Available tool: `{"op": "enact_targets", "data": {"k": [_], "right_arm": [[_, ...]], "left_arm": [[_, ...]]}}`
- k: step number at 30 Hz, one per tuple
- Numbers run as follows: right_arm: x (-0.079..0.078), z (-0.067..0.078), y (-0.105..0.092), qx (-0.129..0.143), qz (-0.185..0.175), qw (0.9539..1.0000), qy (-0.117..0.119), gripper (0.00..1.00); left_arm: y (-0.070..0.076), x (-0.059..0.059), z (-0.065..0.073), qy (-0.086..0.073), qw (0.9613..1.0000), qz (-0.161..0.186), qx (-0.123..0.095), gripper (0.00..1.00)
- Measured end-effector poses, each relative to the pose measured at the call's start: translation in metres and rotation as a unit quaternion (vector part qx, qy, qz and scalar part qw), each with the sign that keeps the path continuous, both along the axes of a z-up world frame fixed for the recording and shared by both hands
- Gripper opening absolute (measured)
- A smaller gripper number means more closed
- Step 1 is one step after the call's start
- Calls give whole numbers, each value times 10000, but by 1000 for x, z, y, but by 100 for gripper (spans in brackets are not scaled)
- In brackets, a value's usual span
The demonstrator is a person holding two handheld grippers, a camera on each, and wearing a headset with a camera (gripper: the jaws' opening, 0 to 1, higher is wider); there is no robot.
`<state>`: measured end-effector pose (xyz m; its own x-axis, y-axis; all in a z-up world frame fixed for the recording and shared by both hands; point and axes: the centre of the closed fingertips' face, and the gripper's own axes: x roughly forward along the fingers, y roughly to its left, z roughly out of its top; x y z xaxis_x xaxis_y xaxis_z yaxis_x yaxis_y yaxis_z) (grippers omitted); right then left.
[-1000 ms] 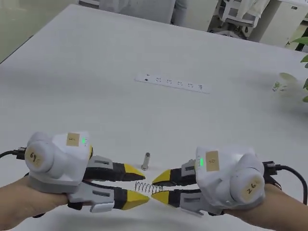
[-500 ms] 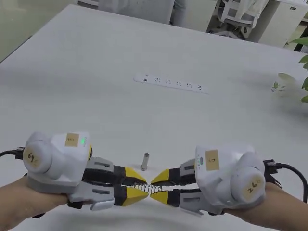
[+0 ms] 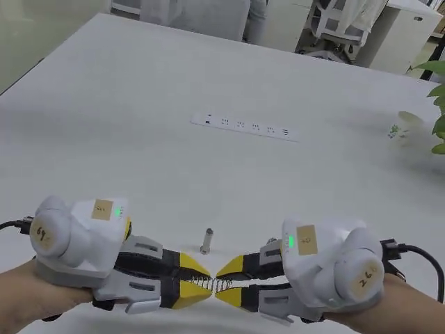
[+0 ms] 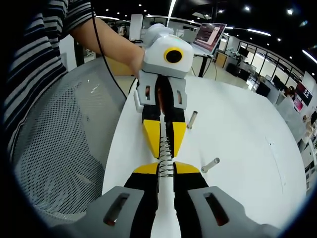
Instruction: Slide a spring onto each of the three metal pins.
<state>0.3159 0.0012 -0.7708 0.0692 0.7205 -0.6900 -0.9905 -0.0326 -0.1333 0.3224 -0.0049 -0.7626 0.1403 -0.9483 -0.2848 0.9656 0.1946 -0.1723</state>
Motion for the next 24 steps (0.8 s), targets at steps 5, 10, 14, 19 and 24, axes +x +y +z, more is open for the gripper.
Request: {"op": "enact_targets", "data": {"k": [5,10,14,19,24], "right_arm": [[-3,-2,-2,-18,-68,9999,121,8],[-4,-1,-6,10,-160,9997,183,10],[-5,-5,-11,-32,-192,9995,247,11],[-8,-7,-10,14,-196,9993,318,9],[-8,-6,-9,59,-154,9996,250,8]], "left_arm": [[-2,-4,-1,26,9999,-124,31,2],[-3,-7,0,88,9998,-191,-9,2],[-2,-9,-1,114,9997,-207,23,2],[-2,-10,-2,116,9997,-227,38,2],[0,-10,-2,140,9997,-203,55,2]]}}
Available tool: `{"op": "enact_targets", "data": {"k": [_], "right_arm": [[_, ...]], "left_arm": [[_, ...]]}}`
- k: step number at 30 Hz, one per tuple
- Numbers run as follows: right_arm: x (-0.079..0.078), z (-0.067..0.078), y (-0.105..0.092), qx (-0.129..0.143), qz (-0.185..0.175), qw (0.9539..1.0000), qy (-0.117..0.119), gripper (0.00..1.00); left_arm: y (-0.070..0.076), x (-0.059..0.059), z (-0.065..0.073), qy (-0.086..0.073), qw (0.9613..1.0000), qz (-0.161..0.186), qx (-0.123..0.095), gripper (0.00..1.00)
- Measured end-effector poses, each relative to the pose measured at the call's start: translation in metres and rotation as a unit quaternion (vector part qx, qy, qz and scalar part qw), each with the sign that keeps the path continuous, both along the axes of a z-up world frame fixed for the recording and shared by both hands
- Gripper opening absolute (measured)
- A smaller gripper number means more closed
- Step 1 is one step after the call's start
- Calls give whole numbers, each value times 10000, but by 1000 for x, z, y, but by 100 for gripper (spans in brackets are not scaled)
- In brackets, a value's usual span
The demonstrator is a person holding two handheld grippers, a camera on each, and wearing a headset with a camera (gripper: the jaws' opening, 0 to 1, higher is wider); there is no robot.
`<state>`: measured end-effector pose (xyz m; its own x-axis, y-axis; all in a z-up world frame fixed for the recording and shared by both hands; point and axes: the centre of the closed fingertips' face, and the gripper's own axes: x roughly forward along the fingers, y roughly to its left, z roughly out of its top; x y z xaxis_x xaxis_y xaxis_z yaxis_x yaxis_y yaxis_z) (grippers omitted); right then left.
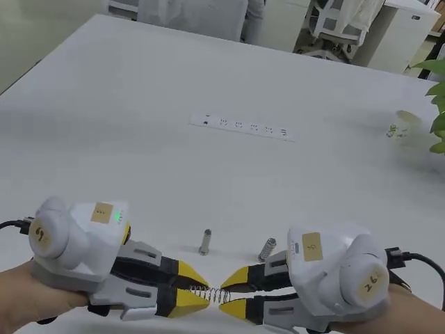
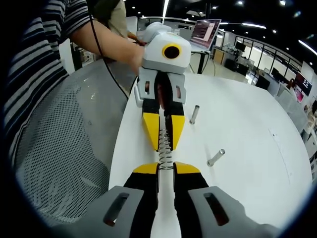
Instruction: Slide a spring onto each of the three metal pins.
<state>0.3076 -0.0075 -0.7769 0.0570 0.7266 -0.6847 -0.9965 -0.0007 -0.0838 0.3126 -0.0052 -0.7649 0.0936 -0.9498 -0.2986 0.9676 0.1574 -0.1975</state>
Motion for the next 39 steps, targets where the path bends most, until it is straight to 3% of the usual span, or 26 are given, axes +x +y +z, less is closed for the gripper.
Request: {"op": "enact_targets", "data": {"k": [3,6,22,25,39], "right_arm": [[0,0,0,-11,-4,10000,21,7],[0,1,0,-68,57,9999,-101,7],[-1,26,10,54,327,9990,-302,7],[-3,33,17,229,357,9989,-200,7],[-7,38,30,362,425,9981,-242,7]], "left_arm": [[0,0,0,19,10000,-4,8,2],[0,0,-2,31,10000,-8,24,3],[0,-2,-8,-75,9998,-83,176,2],[-1,-3,-9,-129,9996,-89,230,2],[-1,-5,-13,-300,9988,-92,374,2]]}}
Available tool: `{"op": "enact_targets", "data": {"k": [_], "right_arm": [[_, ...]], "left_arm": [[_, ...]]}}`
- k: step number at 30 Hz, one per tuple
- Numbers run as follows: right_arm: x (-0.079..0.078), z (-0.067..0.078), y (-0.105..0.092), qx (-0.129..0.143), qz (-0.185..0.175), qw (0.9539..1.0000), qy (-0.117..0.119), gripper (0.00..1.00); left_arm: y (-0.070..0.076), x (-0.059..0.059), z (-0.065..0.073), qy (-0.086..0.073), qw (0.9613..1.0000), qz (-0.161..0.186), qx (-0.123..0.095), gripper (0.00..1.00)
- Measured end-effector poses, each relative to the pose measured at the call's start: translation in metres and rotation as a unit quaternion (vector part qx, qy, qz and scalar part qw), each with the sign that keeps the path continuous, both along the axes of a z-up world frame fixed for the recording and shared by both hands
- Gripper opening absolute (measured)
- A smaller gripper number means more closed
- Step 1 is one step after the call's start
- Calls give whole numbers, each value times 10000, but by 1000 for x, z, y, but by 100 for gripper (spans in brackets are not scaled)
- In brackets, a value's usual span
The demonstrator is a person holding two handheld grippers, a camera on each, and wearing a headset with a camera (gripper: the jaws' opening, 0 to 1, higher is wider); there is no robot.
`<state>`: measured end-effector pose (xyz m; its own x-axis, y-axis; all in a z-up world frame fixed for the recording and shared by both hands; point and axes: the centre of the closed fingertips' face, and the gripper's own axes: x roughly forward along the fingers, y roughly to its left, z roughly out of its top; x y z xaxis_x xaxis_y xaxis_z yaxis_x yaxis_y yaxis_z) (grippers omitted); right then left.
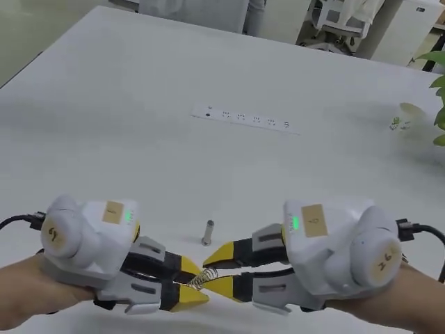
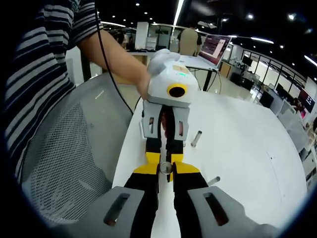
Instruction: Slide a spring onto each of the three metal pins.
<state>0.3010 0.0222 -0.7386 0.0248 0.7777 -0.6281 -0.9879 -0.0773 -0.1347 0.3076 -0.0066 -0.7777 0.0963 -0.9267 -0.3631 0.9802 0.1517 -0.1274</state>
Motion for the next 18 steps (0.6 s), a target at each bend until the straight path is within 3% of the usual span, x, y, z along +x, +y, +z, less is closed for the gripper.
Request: {"op": "enact_targets", "data": {"k": [18], "right_arm": [[0,7,13,208,38,9995,-227,7]], "left_arm": [[-8,-1,7,-61,10000,-20,-68,3]]}}
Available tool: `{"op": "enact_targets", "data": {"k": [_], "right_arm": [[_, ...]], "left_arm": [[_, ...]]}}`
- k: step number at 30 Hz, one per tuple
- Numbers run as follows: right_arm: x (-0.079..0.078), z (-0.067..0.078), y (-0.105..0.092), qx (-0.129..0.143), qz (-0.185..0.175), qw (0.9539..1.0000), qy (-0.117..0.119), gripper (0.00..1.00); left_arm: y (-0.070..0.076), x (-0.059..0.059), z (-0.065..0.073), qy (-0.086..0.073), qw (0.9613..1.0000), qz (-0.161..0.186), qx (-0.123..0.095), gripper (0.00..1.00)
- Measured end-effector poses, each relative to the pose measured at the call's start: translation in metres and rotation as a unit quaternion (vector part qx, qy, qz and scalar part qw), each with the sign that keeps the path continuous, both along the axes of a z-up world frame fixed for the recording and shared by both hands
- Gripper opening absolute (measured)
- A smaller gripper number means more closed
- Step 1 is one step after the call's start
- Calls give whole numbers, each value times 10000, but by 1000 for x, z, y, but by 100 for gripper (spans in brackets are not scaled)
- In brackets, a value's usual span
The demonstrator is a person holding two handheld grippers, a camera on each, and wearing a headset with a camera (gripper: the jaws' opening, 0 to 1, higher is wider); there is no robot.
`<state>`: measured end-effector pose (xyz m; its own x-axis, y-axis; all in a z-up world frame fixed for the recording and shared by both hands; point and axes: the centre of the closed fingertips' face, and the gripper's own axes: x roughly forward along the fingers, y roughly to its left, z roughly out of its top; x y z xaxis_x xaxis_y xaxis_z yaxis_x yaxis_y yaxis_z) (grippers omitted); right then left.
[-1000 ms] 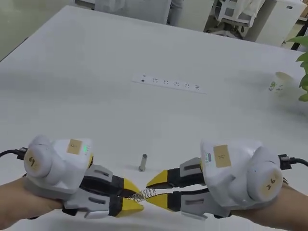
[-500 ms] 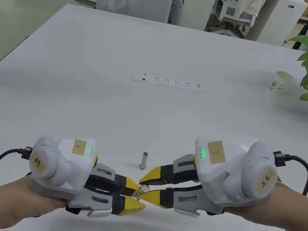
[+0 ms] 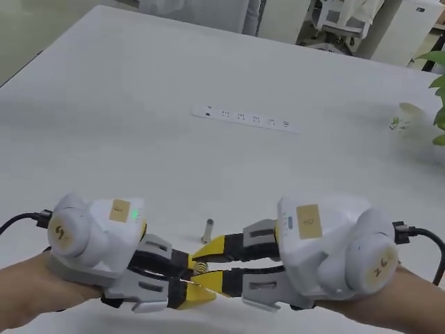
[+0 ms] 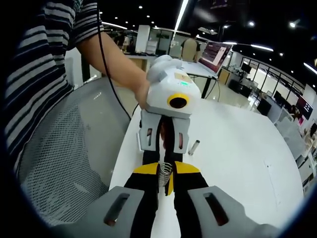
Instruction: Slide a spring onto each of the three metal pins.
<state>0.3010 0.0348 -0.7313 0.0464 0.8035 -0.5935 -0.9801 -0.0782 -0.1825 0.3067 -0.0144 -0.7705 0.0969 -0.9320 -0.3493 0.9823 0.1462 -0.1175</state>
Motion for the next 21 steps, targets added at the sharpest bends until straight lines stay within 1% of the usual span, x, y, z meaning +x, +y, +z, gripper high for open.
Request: {"op": "enact_targets", "data": {"k": [2,4,5,10,15,17,19,21], "right_arm": [[0,0,1,9,13,10000,-35,7],[1,1,0,32,0,10000,-23,7],[1,2,0,51,7,10000,-24,7],[-1,2,2,50,109,9998,-143,7],[-1,3,2,32,156,9996,-228,7],[-1,3,3,45,154,9995,-259,7],[0,4,4,48,139,9996,-248,7],[2,5,4,45,136,9995,-281,7]], "left_arm": [[3,1,0,15,10000,38,4,3],[6,2,0,30,10000,78,-8,3],[7,2,0,60,9999,107,-23,3],[7,2,0,75,9999,120,-11,3],[8,3,1,143,9998,144,-36,4],[8,5,2,81,9998,156,-34,4],[8,6,3,127,9998,162,-51,4],[8,8,4,113,9997,189,-66,5]]}}
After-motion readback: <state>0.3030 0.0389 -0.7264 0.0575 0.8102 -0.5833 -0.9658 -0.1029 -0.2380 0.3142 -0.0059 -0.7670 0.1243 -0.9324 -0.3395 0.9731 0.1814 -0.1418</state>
